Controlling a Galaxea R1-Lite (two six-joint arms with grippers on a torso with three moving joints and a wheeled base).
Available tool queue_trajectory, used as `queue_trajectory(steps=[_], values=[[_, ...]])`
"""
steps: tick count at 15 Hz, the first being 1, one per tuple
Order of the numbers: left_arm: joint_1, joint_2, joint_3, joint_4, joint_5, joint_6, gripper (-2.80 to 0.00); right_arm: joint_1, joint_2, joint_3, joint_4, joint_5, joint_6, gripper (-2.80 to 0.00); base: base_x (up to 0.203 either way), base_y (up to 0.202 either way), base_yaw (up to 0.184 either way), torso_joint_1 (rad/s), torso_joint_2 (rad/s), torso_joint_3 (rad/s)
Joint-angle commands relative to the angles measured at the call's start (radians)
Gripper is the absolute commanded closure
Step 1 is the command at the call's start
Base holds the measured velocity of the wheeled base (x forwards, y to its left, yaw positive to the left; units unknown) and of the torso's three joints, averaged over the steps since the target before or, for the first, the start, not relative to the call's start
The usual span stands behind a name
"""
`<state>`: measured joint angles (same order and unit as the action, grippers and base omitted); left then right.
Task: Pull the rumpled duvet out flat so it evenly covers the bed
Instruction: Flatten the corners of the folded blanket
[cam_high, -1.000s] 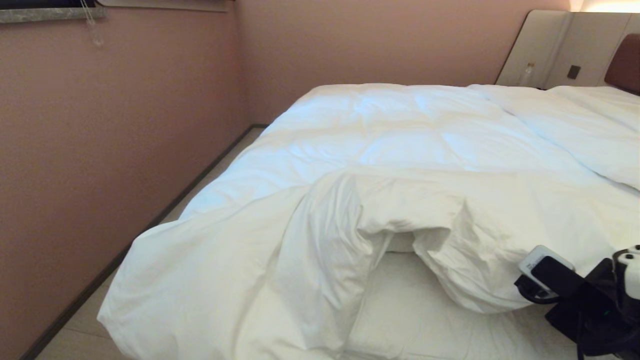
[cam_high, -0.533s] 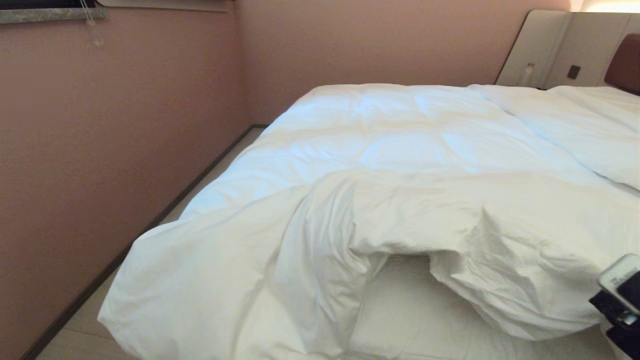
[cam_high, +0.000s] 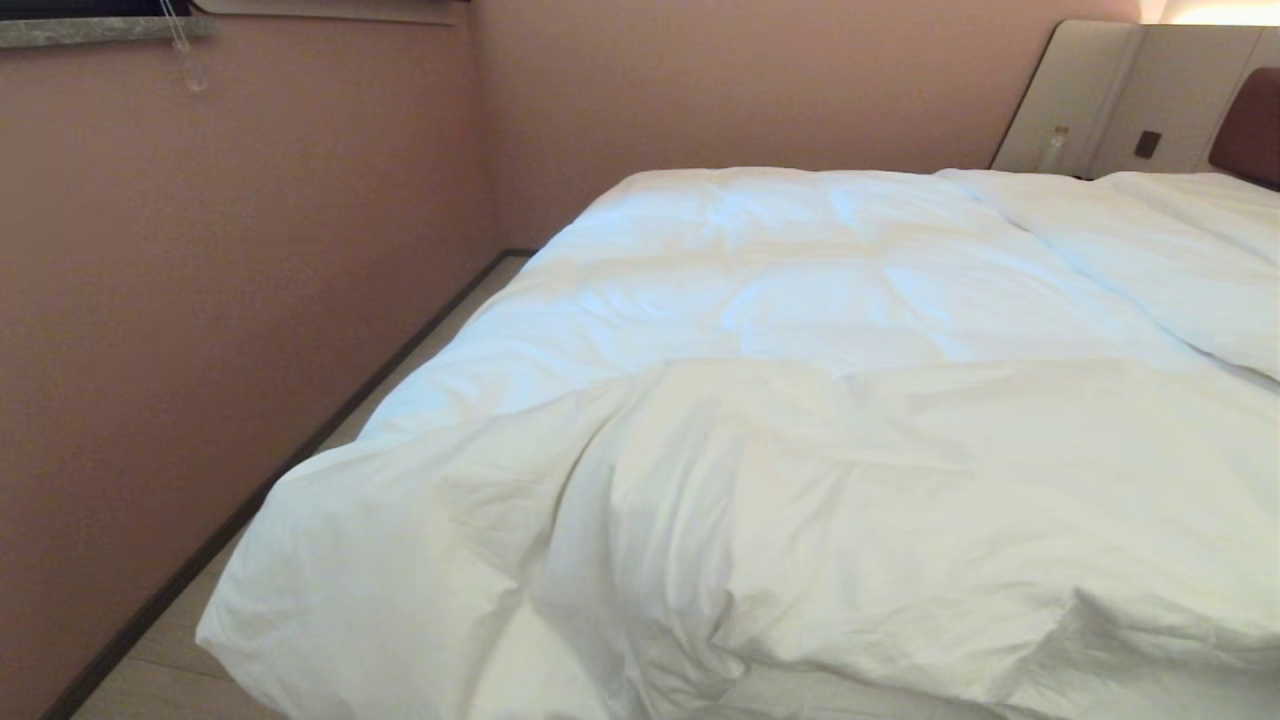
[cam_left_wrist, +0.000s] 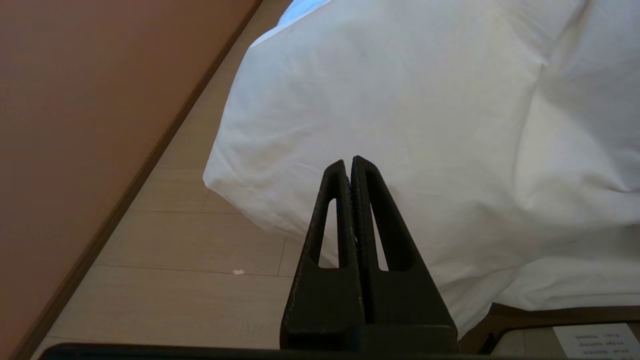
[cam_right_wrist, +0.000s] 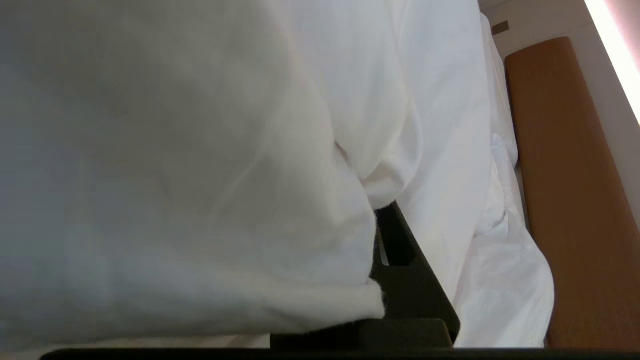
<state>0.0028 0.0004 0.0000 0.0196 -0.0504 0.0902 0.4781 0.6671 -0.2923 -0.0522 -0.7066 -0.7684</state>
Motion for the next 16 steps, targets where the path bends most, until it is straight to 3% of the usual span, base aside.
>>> queue_trajectory(steps=[1,8,16], values=[[0.000,0.000,0.000,0.000,0.000,0.000,0.00,-0.001,-0.037,-0.002,0.037,-0.004,-0.003,0.00,0.000,0.000,0.000,0.000,0.00,0.000],[0.000,0.000,0.000,0.000,0.000,0.000,0.00,-0.009,-0.200,0.071,0.044,-0.003,-0.004,0.00,0.000,0.000,0.000,0.000,0.00,0.000],[0.000,0.000,0.000,0.000,0.000,0.000,0.00,-0.041,-0.333,0.041,0.164,0.010,-0.005,0.00,0.000,0.000,0.000,0.000,0.00,0.000]])
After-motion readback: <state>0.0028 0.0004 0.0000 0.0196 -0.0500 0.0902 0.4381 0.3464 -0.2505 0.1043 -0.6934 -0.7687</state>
